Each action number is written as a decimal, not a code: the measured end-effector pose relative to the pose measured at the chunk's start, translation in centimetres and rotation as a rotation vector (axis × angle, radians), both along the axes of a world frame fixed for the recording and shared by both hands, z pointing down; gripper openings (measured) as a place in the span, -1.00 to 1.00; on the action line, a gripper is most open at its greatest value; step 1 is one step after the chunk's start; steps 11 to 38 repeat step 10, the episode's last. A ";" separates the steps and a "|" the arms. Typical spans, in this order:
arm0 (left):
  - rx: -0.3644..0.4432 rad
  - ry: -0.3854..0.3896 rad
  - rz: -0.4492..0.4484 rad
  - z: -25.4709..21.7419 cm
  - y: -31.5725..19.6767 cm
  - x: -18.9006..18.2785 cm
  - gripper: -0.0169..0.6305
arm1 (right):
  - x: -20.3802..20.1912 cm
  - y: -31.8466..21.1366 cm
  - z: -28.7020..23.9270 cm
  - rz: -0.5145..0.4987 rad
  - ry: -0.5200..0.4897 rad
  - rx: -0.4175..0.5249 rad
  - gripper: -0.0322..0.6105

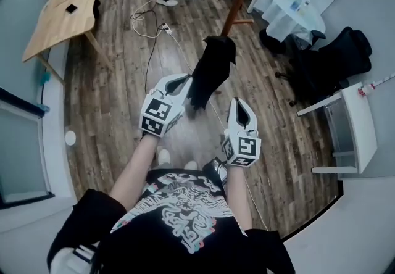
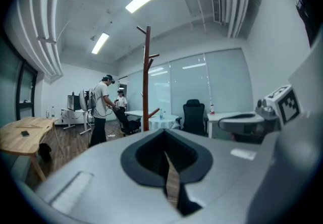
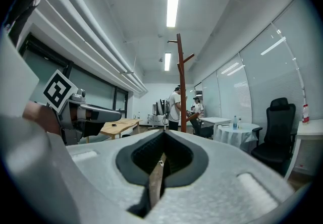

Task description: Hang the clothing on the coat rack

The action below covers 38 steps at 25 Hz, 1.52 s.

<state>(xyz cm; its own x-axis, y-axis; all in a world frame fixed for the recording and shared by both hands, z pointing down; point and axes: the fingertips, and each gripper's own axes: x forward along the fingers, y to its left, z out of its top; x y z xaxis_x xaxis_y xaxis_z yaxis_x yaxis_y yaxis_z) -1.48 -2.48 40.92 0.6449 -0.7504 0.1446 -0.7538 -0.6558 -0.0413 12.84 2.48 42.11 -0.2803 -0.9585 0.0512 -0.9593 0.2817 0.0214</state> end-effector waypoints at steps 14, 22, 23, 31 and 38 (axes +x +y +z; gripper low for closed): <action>-0.024 -0.021 0.019 0.8 1.2 2.2 -0.98 | 1.7 1.3 0.5 0.009 -0.008 -0.015 -0.90; -0.024 -0.021 0.019 0.8 1.2 2.2 -0.98 | 1.7 1.3 0.5 0.009 -0.008 -0.015 -0.90; -0.024 -0.021 0.019 0.8 1.2 2.2 -0.98 | 1.7 1.3 0.5 0.009 -0.008 -0.015 -0.90; -0.024 -0.021 0.019 0.8 1.2 2.2 -0.98 | 1.7 1.3 0.5 0.009 -0.008 -0.015 -0.90; -0.024 -0.021 0.019 0.8 1.2 2.2 -0.98 | 1.7 1.3 0.5 0.009 -0.008 -0.015 -0.90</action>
